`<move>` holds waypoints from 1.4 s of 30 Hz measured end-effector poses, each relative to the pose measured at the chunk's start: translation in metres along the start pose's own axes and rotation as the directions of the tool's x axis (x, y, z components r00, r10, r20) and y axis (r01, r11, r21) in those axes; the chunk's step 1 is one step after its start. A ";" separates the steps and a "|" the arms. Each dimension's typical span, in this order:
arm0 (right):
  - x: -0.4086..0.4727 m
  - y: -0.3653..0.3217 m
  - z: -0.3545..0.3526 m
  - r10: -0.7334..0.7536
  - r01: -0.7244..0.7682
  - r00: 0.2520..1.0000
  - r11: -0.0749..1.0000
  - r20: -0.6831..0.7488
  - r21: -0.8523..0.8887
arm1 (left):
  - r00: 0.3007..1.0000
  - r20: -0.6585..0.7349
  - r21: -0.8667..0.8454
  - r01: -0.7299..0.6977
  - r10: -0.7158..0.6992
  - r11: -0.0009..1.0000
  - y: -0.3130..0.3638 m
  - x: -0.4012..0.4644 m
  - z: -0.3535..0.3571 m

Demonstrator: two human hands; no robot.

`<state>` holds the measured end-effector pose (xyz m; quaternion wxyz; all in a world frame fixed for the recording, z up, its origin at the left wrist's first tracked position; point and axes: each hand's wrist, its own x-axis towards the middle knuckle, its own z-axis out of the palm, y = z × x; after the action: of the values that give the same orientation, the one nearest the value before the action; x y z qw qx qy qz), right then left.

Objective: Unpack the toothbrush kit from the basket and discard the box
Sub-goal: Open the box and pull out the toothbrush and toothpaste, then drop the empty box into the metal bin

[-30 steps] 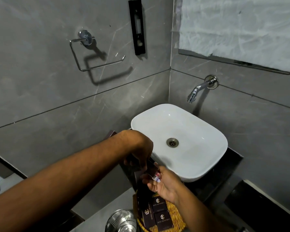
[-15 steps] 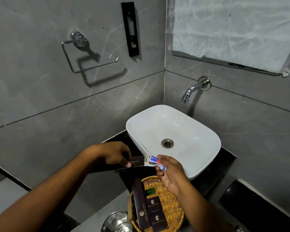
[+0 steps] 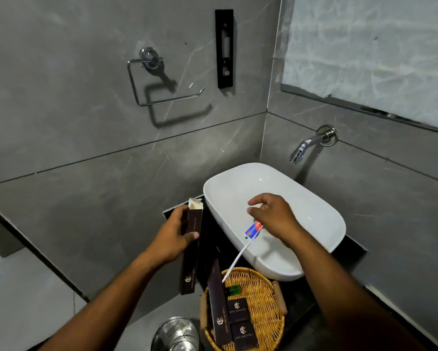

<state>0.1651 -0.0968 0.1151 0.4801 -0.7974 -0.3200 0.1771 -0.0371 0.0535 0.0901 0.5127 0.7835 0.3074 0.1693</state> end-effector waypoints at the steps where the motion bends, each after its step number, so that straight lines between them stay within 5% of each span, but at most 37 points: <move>1: 0.001 -0.005 0.008 -0.050 0.054 0.997 0.997 0.055 -0.062 | 0.999 0.003 0.005 -0.036 0.036 0.999 0.000 0.001 0.001; 5: 0.001 -0.016 0.041 -0.153 0.189 0.976 0.950 0.158 -0.248 | 0.999 -0.034 -0.028 -0.044 0.043 0.999 -0.004 0.000 0.006; 12: -0.016 0.013 0.084 -0.023 0.277 0.930 0.700 0.367 -0.659 | 0.958 -0.196 -0.075 0.199 -0.210 0.977 -0.063 -0.020 -0.004; 20: -0.014 0.059 0.120 0.154 0.373 0.839 0.536 0.522 -0.757 | 0.814 -0.186 -0.183 0.521 -0.550 0.834 -0.198 -0.040 0.000; 24: -0.004 0.070 0.134 0.108 0.429 0.836 0.481 0.538 -0.764 | 0.769 -0.201 -0.125 0.594 -0.607 0.795 -0.264 -0.031 0.025; 33: -0.010 0.108 0.154 0.115 0.339 0.871 0.563 0.478 -0.754 | 0.634 -0.159 -0.135 0.745 -0.757 0.653 -0.371 -0.044 0.077; 42: -0.012 0.105 0.144 0.103 0.324 0.880 0.585 0.464 -0.743 | 0.621 -0.346 -0.116 0.716 -0.703 0.689 -0.322 -0.074 0.069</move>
<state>0.1068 -0.0463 -0.0461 -0.0115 -0.8383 -0.5194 0.1655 -0.1517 0.0488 -0.2277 0.4582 0.5614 0.6833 0.0901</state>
